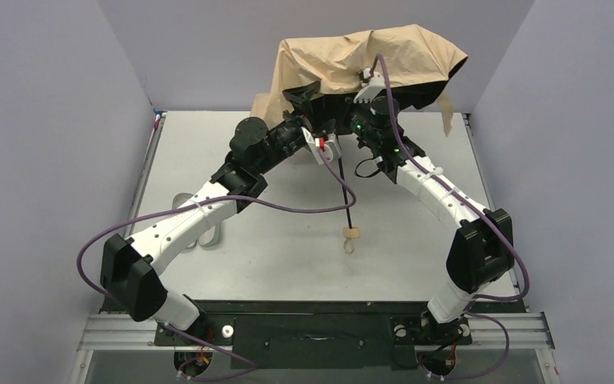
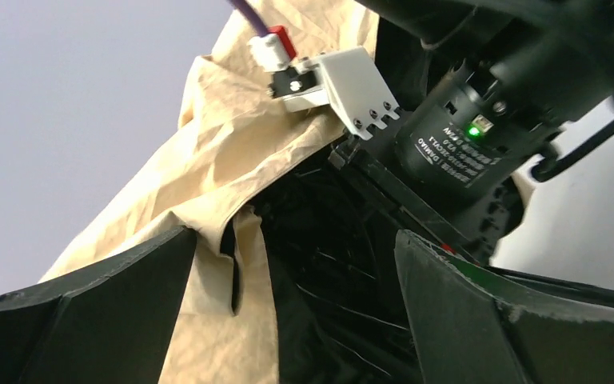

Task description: Open the umbrella

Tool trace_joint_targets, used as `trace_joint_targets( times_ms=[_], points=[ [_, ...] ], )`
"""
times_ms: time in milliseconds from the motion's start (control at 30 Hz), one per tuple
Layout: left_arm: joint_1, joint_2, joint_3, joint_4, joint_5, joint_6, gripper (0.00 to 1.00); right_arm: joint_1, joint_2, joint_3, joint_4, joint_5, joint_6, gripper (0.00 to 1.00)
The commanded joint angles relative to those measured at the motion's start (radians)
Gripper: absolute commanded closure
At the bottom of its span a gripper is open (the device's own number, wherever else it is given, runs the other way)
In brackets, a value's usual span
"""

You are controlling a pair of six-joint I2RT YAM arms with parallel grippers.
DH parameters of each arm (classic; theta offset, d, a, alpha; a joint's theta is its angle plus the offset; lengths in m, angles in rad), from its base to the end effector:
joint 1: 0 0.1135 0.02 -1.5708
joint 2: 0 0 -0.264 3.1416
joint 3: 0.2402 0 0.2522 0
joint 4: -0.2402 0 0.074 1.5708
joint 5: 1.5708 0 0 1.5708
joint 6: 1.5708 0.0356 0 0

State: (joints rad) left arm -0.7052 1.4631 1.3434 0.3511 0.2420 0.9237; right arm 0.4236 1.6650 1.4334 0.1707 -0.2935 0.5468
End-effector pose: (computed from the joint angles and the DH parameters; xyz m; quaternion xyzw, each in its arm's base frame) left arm 0.2592 -0.2318 0.4312 0.5131 0.3540 0.0104 0.7818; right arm 0.3649 0.1758 0.3719 -0.0557 0.7253 0.4104 0.5500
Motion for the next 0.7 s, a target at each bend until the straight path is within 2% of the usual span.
trace_joint_targets(
  times_ms=[0,100,233,267,300,333,467,533,667],
  points=[
    [-0.002,0.045,0.064,0.104,-0.055,0.228,0.1,0.037,-0.096,0.001,0.007,-0.037,-0.128,1.0],
    [-0.001,0.068,0.087,0.123,-0.082,0.272,0.21,0.051,-0.101,-0.005,-0.031,-0.039,-0.175,1.0],
    [0.005,0.11,0.124,0.152,-0.141,0.312,0.42,0.064,-0.112,-0.022,-0.06,-0.043,-0.226,1.0],
    [0.008,0.125,0.145,0.159,-0.154,0.315,0.53,0.067,-0.113,-0.024,-0.072,-0.046,-0.238,1.0],
    [0.011,0.133,0.156,0.162,-0.186,0.308,0.59,0.069,-0.115,-0.026,-0.078,-0.047,-0.257,1.0],
    [0.018,0.148,0.185,0.165,-0.201,0.282,0.71,0.07,-0.117,-0.035,-0.082,-0.047,-0.266,1.0],
    [0.048,0.194,0.284,0.114,-0.311,0.176,0.94,0.073,-0.132,-0.071,-0.085,-0.069,-0.331,1.0],
    [0.067,0.216,0.331,0.077,-0.362,0.115,1.0,0.074,-0.147,-0.096,-0.076,-0.084,-0.36,1.0],
    [0.105,0.247,0.4,0.036,-0.458,-0.011,1.0,0.074,-0.174,-0.141,-0.066,-0.105,-0.416,1.0]
  ],
)
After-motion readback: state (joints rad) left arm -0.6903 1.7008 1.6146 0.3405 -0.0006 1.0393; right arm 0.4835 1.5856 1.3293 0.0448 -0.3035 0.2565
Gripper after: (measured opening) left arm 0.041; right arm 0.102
